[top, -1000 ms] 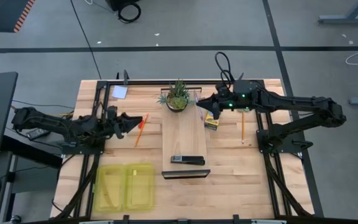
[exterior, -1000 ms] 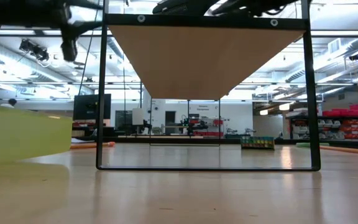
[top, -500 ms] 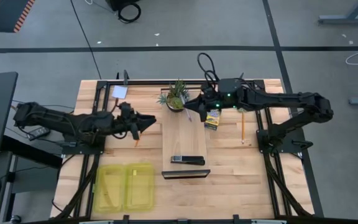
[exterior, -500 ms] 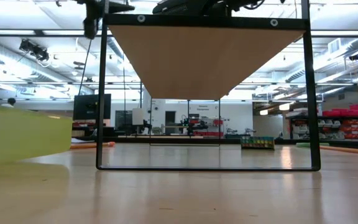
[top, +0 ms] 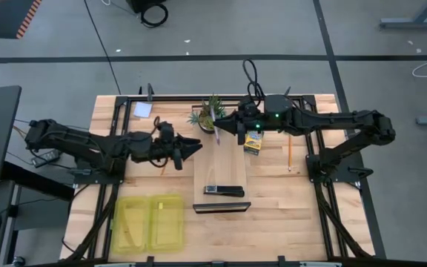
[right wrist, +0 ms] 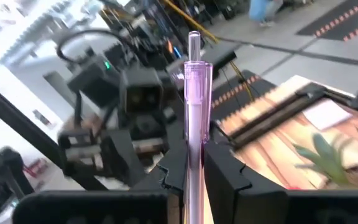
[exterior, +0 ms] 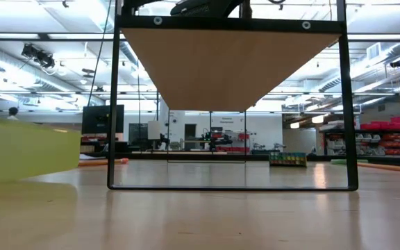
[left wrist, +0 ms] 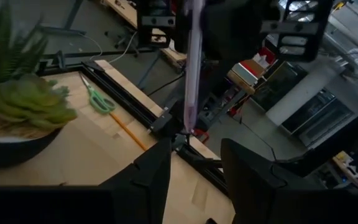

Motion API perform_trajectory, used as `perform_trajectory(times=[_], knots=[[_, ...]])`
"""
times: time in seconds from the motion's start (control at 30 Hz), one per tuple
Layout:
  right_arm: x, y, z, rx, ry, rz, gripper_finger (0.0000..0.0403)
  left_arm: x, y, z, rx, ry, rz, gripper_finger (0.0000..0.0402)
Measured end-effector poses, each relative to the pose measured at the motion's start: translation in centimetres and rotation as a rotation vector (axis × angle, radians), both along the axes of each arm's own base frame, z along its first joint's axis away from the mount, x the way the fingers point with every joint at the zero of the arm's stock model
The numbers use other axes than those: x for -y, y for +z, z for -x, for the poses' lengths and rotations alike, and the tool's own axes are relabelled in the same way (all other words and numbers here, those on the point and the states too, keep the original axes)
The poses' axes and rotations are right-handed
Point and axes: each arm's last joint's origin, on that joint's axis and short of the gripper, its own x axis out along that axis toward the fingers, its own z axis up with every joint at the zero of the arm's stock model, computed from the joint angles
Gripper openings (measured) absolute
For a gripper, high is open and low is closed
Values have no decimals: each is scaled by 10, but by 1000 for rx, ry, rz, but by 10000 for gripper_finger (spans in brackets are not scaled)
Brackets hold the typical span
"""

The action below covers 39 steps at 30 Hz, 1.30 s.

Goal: Pack school essentials
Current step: Put the pink pen into the yellow supply box

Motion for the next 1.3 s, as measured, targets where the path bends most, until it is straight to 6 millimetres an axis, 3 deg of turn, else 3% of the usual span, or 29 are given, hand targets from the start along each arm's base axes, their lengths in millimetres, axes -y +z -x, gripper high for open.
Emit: perform_trajectory(times=[0.17,0.3,0.5,0.67,0.9,1.3], knots=[[-8,2,-2,27,10,-22,47,2,4,-19,-12,3,-12,158],[-14,2,-2,26,20,-20,47,1,3,-31,-31,10,-28,188],[-21,1,-3,22,4,-3,47,-2,6,-40,-29,25,-32,245],[-24,1,-3,18,-27,16,47,-4,6,-40,-23,19,-31,258],[-23,2,-3,30,-58,21,47,-3,5,-48,26,16,-41,231],[-26,2,-3,29,-46,22,47,-3,-4,-59,30,34,-49,149]])
